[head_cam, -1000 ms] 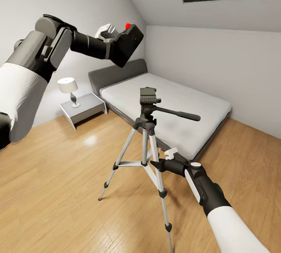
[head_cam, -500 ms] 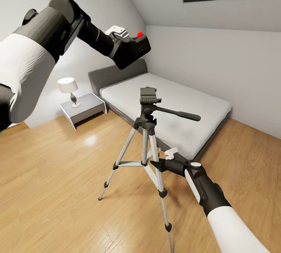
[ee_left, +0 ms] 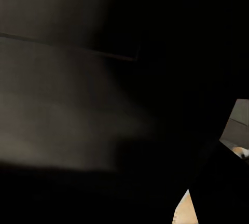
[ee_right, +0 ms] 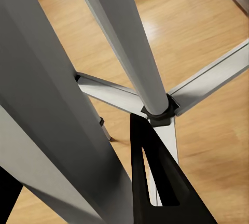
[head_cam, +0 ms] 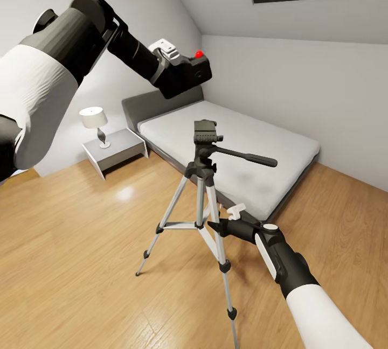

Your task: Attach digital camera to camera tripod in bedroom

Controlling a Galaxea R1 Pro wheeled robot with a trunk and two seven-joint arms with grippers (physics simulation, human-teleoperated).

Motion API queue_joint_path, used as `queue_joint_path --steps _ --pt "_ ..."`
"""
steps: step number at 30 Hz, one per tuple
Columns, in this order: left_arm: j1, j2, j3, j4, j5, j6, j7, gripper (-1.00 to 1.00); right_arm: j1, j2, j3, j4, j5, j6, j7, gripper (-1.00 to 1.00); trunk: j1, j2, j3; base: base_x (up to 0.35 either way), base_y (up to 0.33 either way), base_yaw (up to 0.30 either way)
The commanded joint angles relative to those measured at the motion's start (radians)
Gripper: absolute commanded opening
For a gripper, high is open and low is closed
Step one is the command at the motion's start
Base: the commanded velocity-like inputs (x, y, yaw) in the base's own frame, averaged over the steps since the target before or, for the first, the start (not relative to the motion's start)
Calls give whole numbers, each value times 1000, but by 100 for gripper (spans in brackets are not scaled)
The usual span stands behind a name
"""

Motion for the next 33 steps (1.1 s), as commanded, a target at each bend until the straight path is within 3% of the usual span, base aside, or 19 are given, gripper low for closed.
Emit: queue_joint_path --steps 1,12,14,17,25,33 --pt "-1 0 2 -1 -8 7 -8 -100 0 0 -2 4 31 2 2 -100 1 -1 -2 0 0 0" --pt "0 -18 12 16 -1 -37 7 -100 0 0 -2 4 32 1 1 -100 1 -1 -2 0 0 0" --pt "11 -30 -1 27 -8 -46 -2 -100 -1 2 -1 4 -3 4 -2 -100 1 -1 -2 0 0 0" --pt "29 -47 -6 44 -2 -58 -16 -100 -1 3 -1 4 -1 4 -2 -100 1 -1 -2 0 0 0" --pt "28 -23 37 -2 24 -25 -38 -100 -2 -8 1 4 -17 6 -2 -100 1 -1 -2 0 0 0" --pt "28 -23 40 -48 30 -24 -50 -100 -2 -9 1 4 -24 6 -2 -100 1 -1 -2 0 0 0"
